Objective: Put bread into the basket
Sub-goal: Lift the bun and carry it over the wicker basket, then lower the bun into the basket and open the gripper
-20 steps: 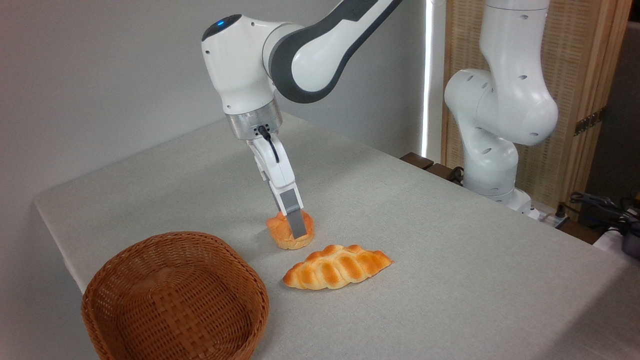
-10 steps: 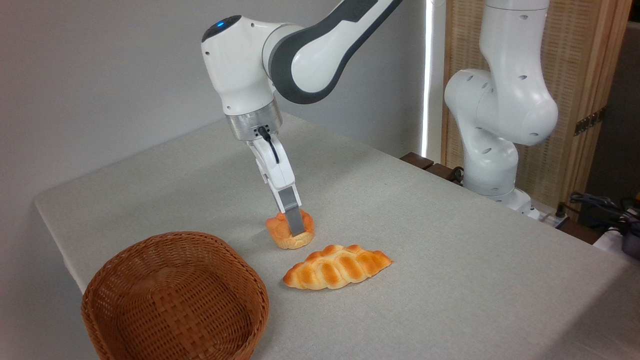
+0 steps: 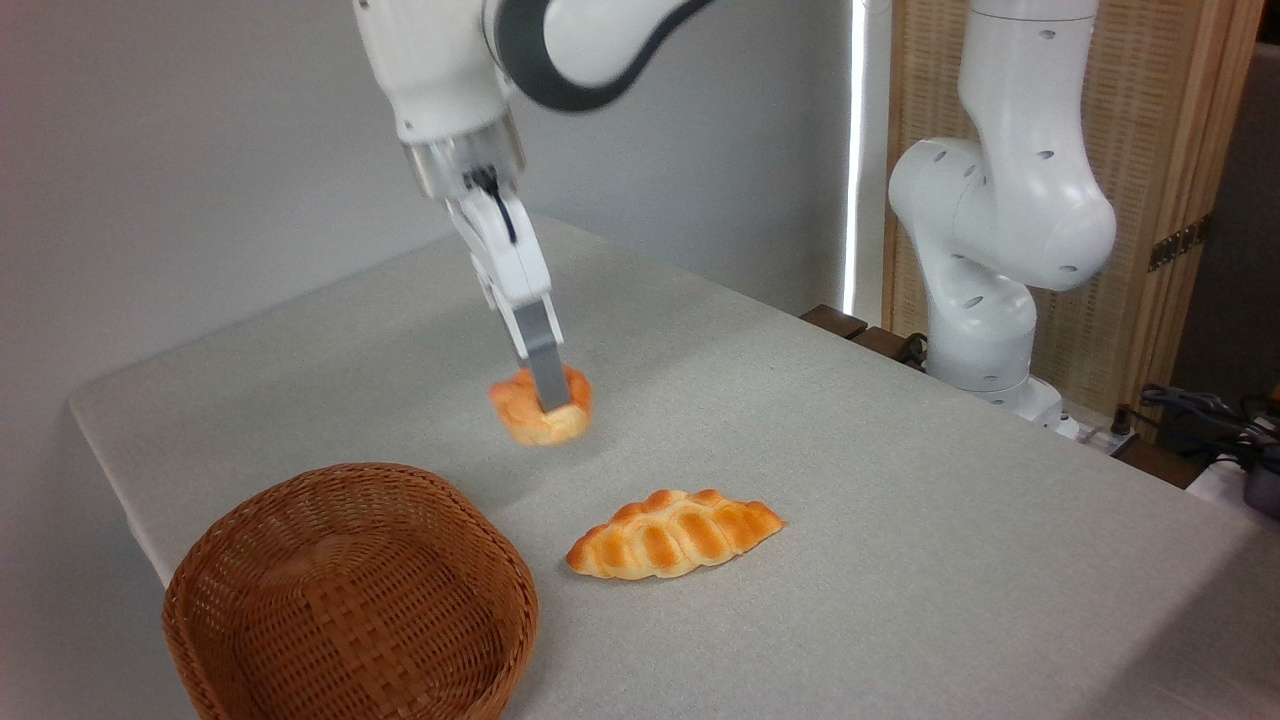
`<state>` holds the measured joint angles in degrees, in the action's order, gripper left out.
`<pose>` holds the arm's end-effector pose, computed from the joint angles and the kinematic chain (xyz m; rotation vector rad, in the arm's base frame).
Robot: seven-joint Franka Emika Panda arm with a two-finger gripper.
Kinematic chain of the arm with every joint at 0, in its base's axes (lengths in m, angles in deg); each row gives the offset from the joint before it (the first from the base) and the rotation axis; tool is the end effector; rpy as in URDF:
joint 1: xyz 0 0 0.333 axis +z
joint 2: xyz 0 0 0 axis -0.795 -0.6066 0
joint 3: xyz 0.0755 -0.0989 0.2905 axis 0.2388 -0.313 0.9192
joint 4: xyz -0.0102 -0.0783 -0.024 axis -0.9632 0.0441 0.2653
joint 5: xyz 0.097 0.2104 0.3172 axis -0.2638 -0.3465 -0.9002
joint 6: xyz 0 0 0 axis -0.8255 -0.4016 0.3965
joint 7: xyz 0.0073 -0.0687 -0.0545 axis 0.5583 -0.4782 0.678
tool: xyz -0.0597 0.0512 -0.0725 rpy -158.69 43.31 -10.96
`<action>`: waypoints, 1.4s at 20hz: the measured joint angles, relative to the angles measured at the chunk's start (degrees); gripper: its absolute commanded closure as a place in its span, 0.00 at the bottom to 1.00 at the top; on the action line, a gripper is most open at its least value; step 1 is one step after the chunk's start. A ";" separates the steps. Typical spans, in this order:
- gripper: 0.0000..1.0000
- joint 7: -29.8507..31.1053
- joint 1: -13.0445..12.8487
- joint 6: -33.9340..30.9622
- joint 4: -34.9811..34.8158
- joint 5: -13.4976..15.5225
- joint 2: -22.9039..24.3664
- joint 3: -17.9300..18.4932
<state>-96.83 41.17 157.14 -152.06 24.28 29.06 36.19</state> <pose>0.4975 -0.1541 0.5049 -2.6460 1.5810 0.1366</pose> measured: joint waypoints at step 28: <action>0.00 3.43 0.52 25.59 15.68 -6.75 -21.83 0.37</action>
<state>-93.40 41.70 182.74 -136.38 17.54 7.23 36.56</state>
